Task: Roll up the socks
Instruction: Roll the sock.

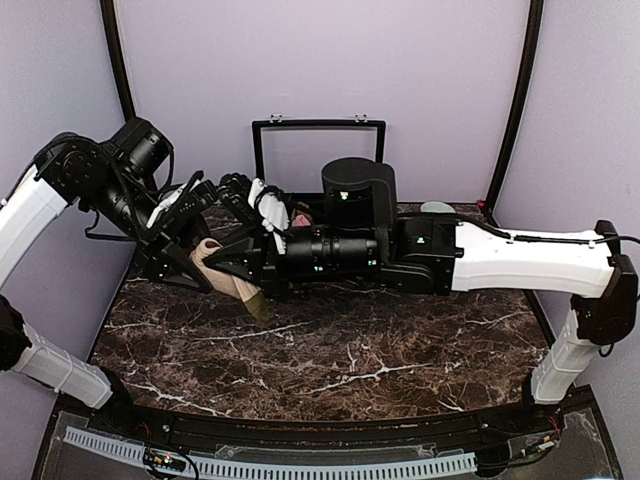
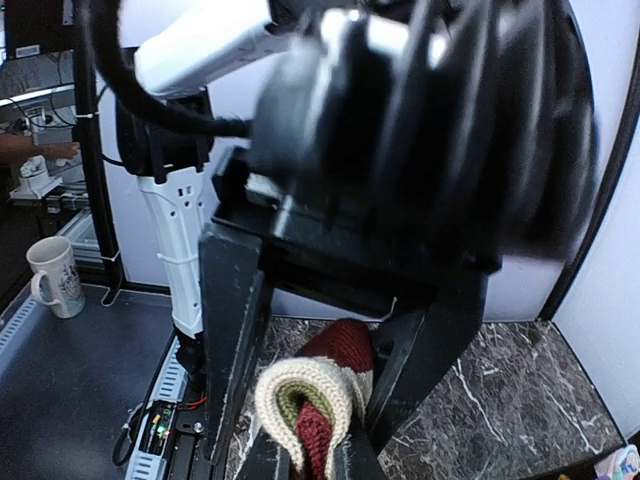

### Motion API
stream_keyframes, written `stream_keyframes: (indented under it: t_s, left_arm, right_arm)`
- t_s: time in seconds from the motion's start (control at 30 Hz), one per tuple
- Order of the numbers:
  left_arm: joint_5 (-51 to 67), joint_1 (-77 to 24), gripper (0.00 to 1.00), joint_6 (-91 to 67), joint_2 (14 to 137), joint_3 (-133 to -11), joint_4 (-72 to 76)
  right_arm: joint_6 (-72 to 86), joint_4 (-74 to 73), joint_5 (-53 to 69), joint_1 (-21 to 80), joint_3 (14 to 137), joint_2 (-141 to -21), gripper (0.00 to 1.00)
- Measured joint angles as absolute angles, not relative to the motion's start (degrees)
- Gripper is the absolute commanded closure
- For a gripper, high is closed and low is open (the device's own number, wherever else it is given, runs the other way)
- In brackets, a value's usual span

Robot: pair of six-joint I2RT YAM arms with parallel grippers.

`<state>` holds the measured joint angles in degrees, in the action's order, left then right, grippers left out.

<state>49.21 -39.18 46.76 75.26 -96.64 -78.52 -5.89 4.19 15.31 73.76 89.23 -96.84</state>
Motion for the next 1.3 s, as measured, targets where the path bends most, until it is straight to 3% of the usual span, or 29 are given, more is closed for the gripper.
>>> stream_keyframes:
  t_s: [0.07,0.17,0.3,0.43,0.77,0.83,0.9,0.93,0.97,1.0,1.03,1.3]
  left_arm:
    - [46.7,-39.2,0.44,44.9,74.3,-96.7,-75.8]
    - [42.7,-39.2,0.44,43.0,72.9,-95.7,-71.3]
    - [37.3,-39.2,0.52,41.8,71.6,-92.4,-66.6]
    - [29.0,-39.2,0.53,40.9,71.2,-89.8,-61.8]
    - [13.9,-40.6,0.84,45.5,64.3,-80.4,-50.5]
    - [11.3,-40.8,1.0,46.3,63.3,-78.5,-48.5]
    - [9.7,-40.7,1.0,46.9,62.3,-77.0,-47.4]
    - [9.2,-40.7,1.0,47.1,62.0,-76.8,-47.1]
    - [8.5,-40.7,1.0,47.4,61.7,-76.7,-46.9]
    - [8.2,-40.6,1.0,47.3,61.6,-76.8,-46.8]
    - [8.1,-40.6,1.0,47.3,61.4,-76.9,-46.9]
    - [22.3,-41.0,1.0,45.3,65.5,-83.7,-55.4]
  right_arm:
    - [-5.4,4.2,11.7,73.8,89.1,-96.9,1.0]
    - [-3.6,5.1,5.3,74.0,89.1,-97.2,1.0]
    - [0.2,6.6,-1.1,74.4,89.7,-98.8,1.0]
    - [6.7,8.3,-4.8,74.3,91.3,-102.1,1.0]
    - [22.4,12.3,-7.8,74.2,93.4,-105.8,1.0]
    - [24.4,12.2,-8.1,74.0,93.4,-106.0,0.98]
    - [26.0,12.5,-7.7,73.6,93.7,-106.6,0.81]
    - [26.4,12.5,-7.4,73.6,94.0,-106.9,0.65]
    - [26.9,12.6,-6.9,73.5,94.6,-107.3,0.47]
    - [27.0,12.4,-6.9,73.5,95.1,-107.6,0.12]
    - [26.9,12.4,-7.1,73.2,95.1,-107.7,0.02]
    - [16.9,18.4,-6.4,72.5,83.4,-99.6,0.0]
